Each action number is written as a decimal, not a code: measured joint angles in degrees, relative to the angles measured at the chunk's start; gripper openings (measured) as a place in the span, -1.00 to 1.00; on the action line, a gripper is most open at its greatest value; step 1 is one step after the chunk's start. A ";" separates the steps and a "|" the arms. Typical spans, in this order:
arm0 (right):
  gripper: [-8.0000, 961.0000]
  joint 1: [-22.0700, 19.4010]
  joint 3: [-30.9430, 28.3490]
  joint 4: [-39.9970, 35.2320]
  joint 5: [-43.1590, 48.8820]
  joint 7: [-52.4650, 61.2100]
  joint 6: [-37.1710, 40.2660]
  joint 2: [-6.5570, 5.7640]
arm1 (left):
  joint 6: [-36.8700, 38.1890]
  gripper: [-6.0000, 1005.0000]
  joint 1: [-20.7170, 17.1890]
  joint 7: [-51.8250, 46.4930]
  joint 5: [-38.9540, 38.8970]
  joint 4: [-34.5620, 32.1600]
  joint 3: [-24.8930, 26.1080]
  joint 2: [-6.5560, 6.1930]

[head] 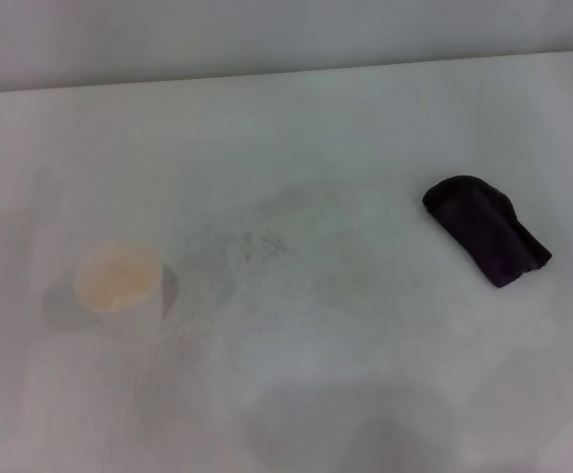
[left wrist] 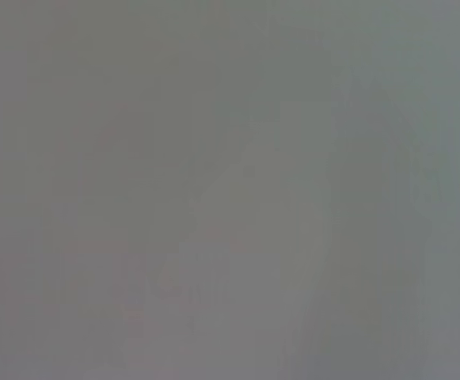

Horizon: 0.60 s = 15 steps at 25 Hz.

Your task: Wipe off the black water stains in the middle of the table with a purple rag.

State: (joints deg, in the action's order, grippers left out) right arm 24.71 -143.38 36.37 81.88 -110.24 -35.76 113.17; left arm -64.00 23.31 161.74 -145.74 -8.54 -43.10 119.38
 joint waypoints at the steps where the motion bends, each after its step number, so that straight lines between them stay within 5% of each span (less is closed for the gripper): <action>1: -0.06 -0.32 -0.11 -0.59 -2.69 -3.45 -0.72 -0.01 | -0.28 0.75 0.22 0.00 -0.01 0.14 0.00 0.02; 15: -0.06 -1.22 -2.29 -11.20 -35.32 -41.62 -10.36 1.78 | -3.15 0.75 4.05 -0.07 -0.06 3.50 -0.25 0.15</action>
